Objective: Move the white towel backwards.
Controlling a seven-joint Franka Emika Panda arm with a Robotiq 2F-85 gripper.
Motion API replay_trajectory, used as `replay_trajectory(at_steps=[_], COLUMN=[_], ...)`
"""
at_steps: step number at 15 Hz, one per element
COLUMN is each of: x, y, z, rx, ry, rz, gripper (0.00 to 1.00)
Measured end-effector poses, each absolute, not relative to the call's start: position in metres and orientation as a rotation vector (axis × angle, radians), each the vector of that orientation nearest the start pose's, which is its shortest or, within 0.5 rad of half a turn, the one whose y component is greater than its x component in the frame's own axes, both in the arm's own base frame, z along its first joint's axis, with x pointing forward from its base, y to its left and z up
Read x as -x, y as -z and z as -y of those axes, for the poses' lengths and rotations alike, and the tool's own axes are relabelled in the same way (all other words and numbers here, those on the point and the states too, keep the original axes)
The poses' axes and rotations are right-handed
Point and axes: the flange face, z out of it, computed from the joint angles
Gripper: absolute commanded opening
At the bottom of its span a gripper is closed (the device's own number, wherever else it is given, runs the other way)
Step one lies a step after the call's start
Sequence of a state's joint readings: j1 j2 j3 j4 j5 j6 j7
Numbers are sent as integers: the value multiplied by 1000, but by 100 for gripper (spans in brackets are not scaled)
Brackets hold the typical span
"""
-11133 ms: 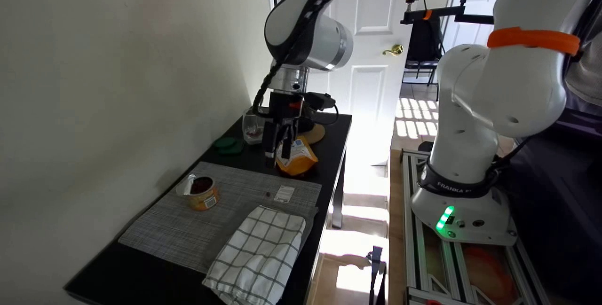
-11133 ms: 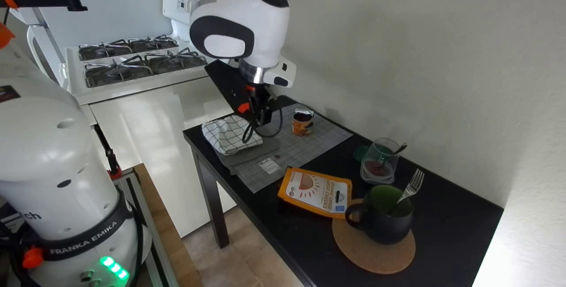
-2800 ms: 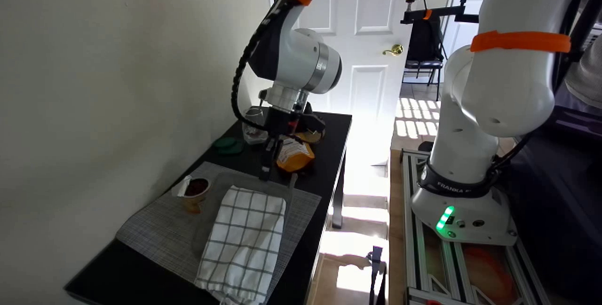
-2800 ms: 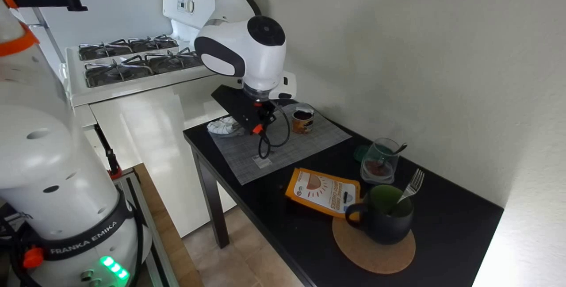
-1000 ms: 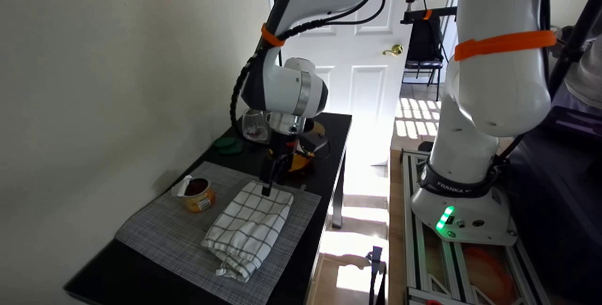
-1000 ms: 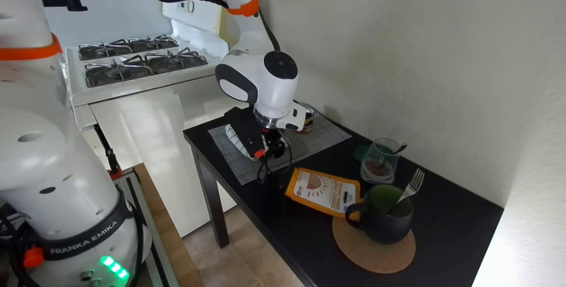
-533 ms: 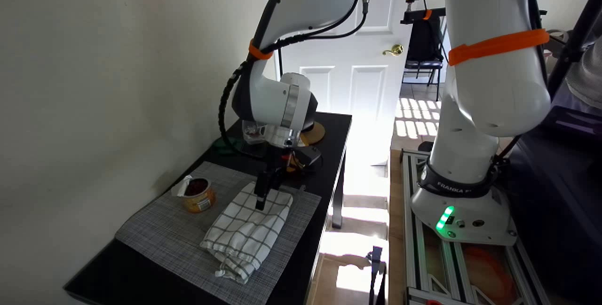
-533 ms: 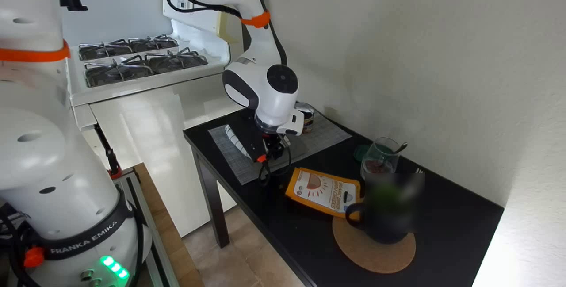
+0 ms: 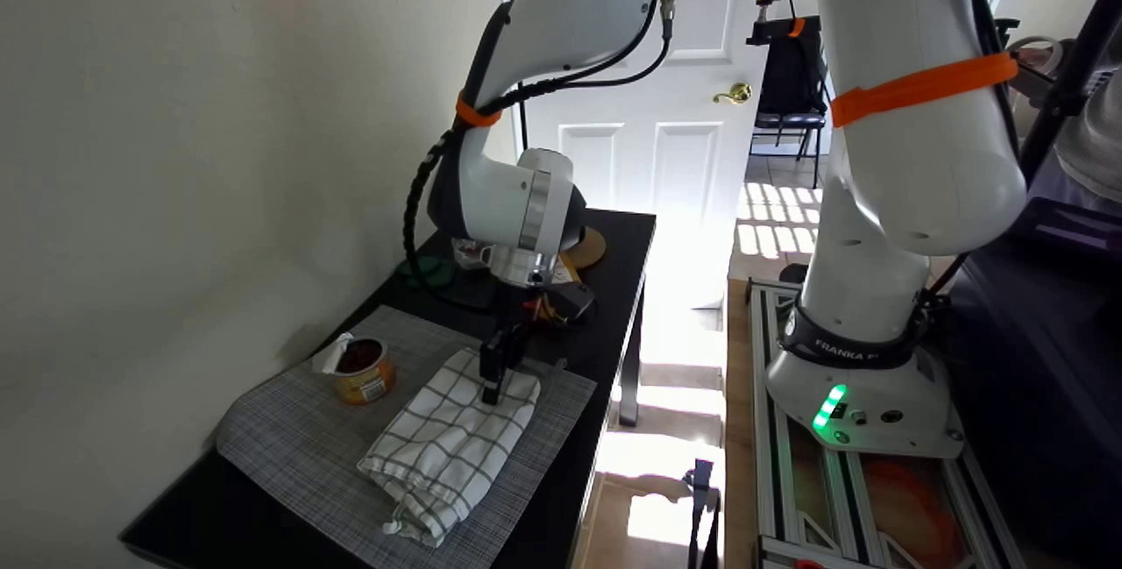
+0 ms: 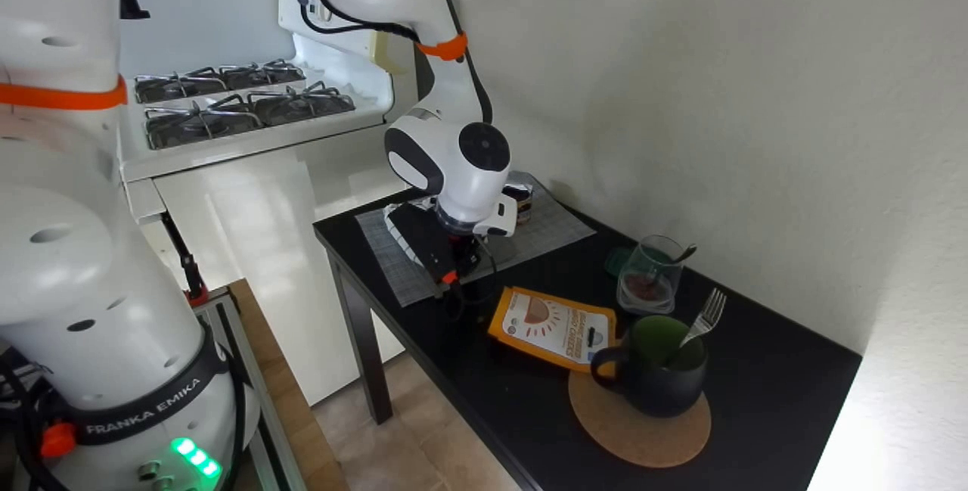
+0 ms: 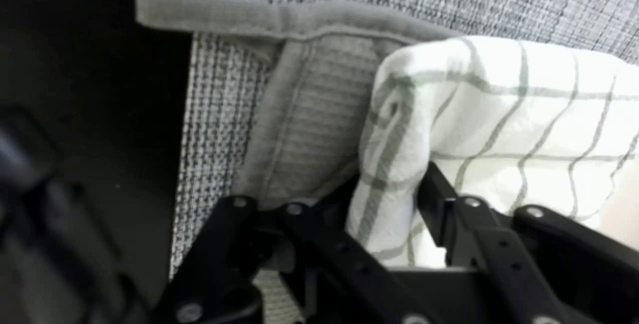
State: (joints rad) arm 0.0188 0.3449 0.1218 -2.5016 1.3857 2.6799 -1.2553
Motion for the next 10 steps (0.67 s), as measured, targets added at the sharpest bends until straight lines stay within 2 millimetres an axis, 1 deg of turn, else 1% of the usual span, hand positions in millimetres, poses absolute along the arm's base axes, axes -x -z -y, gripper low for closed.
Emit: replay_trajectory(at_steps=[1,3,4,6,8,10], x=[-420,-421,-421,-418,-412,-404], y=[-132,-135,-136,-142,-159,-185], z=[-35,-38,-40,-46,-58,-70], rx=[2617,2605,2600,2552,2458,2360], ry=[192,190,183,147,116,106], rz=[93,111,127,194,288,389], gripper=[0,0,2,2,2,2])
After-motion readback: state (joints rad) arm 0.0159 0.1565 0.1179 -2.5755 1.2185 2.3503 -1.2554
